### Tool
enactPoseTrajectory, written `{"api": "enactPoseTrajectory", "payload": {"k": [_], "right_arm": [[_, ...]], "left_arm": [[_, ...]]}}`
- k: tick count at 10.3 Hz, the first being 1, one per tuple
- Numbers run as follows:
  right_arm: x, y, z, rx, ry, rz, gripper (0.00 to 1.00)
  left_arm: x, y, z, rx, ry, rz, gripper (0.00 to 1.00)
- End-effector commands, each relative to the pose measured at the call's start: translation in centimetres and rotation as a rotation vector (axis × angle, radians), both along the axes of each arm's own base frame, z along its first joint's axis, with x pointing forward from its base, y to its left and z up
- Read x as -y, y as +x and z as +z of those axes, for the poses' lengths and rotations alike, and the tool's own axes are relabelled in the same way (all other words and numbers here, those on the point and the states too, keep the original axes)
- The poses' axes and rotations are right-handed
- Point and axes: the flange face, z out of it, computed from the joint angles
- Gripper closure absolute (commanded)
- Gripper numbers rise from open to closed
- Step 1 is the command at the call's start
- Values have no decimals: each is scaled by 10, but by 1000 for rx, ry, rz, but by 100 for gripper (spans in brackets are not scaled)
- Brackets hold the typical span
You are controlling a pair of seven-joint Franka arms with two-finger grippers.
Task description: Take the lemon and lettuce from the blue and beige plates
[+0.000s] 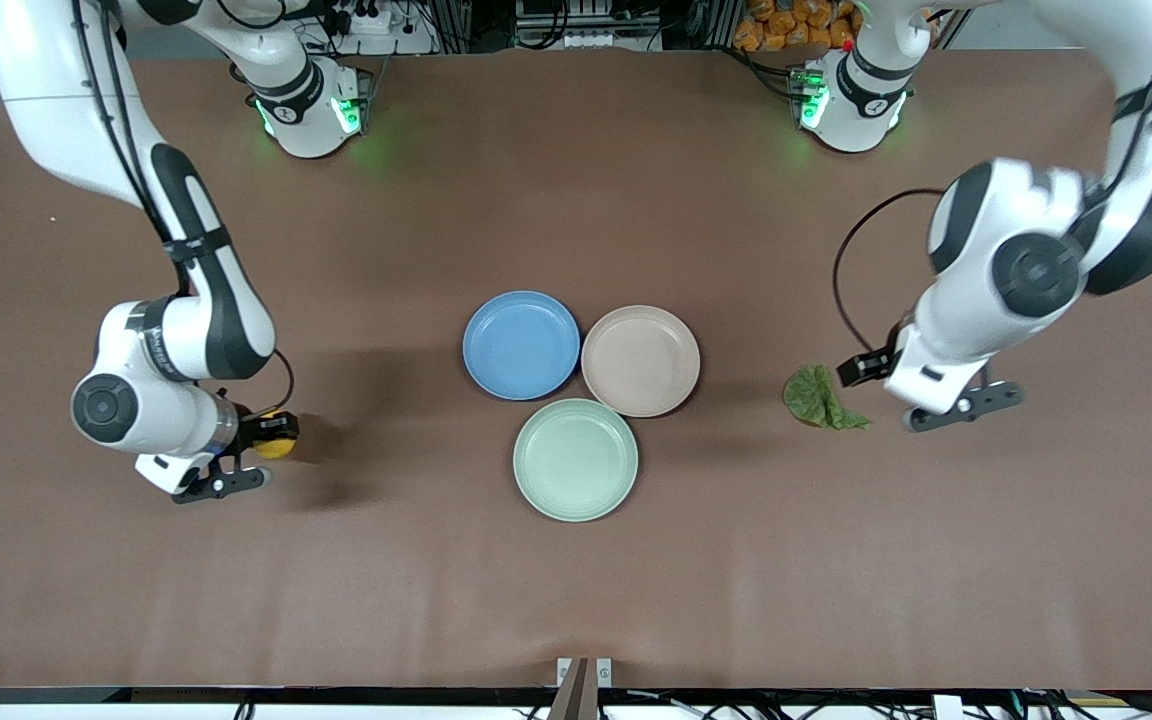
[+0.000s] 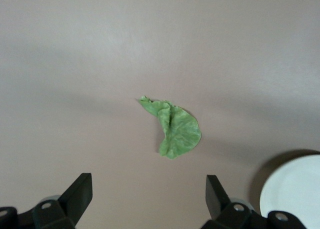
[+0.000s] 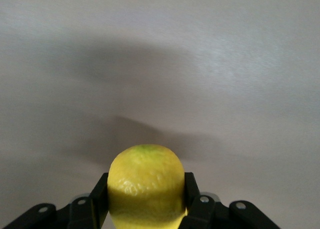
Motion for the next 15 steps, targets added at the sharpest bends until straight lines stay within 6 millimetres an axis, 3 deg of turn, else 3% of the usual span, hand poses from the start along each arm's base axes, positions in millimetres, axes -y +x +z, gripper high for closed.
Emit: {"api": "enactPoseTrajectory", "payload": {"k": [1,2,3,5,7,8,9,11,14,15], "right_arm": [[10,3,-6,9,11,27,62],[19,2,-7,9,9,14,11],[30,1,-7,6,7,2,0],[37,-3,13,-4,10,-3,0],[44,-18,64,-15,10,-8,0],[41,-37,93,0,6,4,0],[41,-59,114,9,4,5,0],[41,-97,151,41,2,3,0],[40,-114,218,139,-2,1,0],[50,-116,240,178,-3,-21,0]], "left_arm": [[-8,-17,70,74,17,-102,0],[-8,-28,93,94,20,-103,0],[-5,-38,116,116,26,-107,0],[-7,-55,161,142,33,-97,0],[-14,-67,202,161,-19,-81,0],[-15,-67,213,175,-41,-81,0],[-26,-65,216,177,-46,-93,0],[-32,-66,216,152,-52,-187,0],[-31,-68,214,125,-57,-230,0],[-31,-68,214,120,-68,-280,0]]}}
